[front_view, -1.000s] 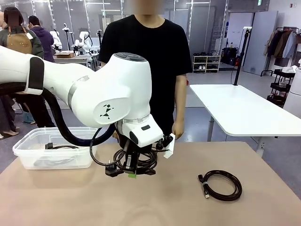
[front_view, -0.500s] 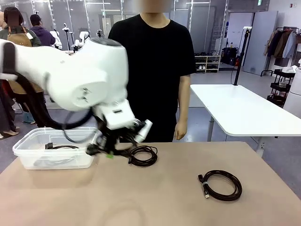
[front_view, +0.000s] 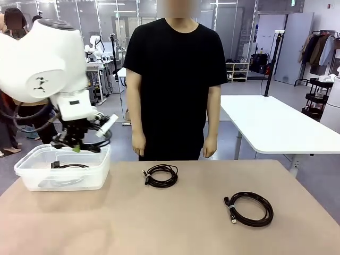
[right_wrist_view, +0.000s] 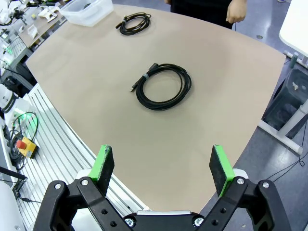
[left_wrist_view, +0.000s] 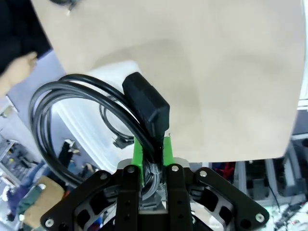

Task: Organize and store the cables.
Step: Place the Power Cable into the Organizing box.

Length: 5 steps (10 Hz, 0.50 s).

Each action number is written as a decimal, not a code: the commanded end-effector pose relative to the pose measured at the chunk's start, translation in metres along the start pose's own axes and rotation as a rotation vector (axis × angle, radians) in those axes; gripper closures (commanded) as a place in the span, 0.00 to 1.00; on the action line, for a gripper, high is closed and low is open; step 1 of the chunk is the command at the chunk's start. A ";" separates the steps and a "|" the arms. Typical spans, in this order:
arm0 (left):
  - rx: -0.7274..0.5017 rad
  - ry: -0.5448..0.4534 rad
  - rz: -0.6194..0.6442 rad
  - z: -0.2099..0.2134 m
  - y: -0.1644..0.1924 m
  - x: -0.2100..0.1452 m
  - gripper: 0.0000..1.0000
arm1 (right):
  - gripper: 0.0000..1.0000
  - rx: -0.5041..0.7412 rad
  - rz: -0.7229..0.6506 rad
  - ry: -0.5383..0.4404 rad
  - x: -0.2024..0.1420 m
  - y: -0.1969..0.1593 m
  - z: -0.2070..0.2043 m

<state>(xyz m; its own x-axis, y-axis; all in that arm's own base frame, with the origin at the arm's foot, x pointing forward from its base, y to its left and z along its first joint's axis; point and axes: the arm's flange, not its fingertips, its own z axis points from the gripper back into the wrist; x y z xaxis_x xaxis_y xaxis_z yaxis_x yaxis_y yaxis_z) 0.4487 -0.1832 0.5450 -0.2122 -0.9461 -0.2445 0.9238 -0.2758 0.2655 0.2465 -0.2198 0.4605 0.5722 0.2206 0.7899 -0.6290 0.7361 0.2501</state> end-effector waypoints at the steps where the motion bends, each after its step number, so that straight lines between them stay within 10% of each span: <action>1: 0.008 -0.033 0.050 -0.024 0.021 -0.047 0.82 | 0.00 0.002 0.017 -0.005 -0.001 0.000 0.001; 5: -0.133 -0.087 0.237 -0.093 0.060 -0.115 0.82 | 0.00 0.002 0.017 -0.005 -0.001 0.000 0.001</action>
<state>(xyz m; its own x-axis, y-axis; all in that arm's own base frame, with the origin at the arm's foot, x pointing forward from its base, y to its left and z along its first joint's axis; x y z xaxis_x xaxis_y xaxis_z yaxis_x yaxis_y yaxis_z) 0.5417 -0.0657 0.4955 0.0010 -0.9883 -0.1523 0.9777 -0.0310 0.2078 0.2464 -0.2198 0.4605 0.5722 0.2208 0.7898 -0.6289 0.7363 0.2498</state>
